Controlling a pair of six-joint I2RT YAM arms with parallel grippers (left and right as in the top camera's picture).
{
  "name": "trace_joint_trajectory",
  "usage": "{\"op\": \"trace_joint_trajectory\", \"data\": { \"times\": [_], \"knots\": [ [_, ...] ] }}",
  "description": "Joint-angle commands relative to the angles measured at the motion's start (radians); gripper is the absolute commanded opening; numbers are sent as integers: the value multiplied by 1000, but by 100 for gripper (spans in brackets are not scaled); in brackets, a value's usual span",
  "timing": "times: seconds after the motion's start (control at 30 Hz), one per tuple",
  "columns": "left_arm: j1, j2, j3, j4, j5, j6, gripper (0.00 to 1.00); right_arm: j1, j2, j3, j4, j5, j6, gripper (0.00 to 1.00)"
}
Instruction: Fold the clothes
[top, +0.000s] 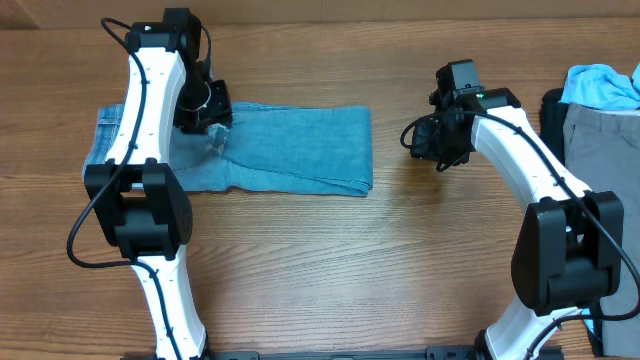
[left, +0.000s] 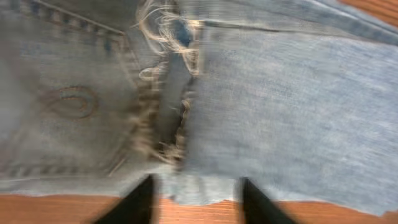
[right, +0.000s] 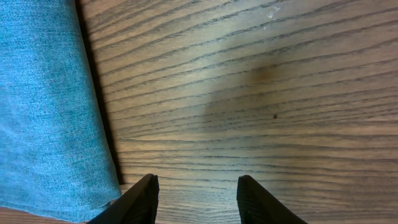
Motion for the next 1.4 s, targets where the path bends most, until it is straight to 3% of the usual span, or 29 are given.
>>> {"op": "trace_joint_trajectory", "data": {
  "times": [0.0,0.07,0.13,0.23,0.27,0.4,0.6,1.03,1.37],
  "knots": [
    [-5,3,27,-32,-112,-35,67,-2,-17,-4,27,-6,-7,45],
    [-5,3,35,-36,-95,-38,67,-2,-17,-4,52,-52,-7,44],
    [-9,3,33,-36,-33,-37,56,-2,-17,-4,87,-112,-7,43],
    [-14,6,6,-15,18,-36,11,-2,-17,-4,156,-217,-8,33],
    [-17,6,-9,0,43,-30,4,-2,-17,-4,178,-245,-8,29],
    [-29,6,-100,88,219,18,4,-2,-16,-4,254,-317,-8,4],
    [-38,6,-273,182,249,25,4,2,-13,-4,373,-534,-88,4],
    [-30,6,-543,316,102,39,4,70,200,-4,591,-624,-142,4],
    [-30,6,-608,354,71,61,4,97,295,-4,666,-578,-143,4]
  ]
}}
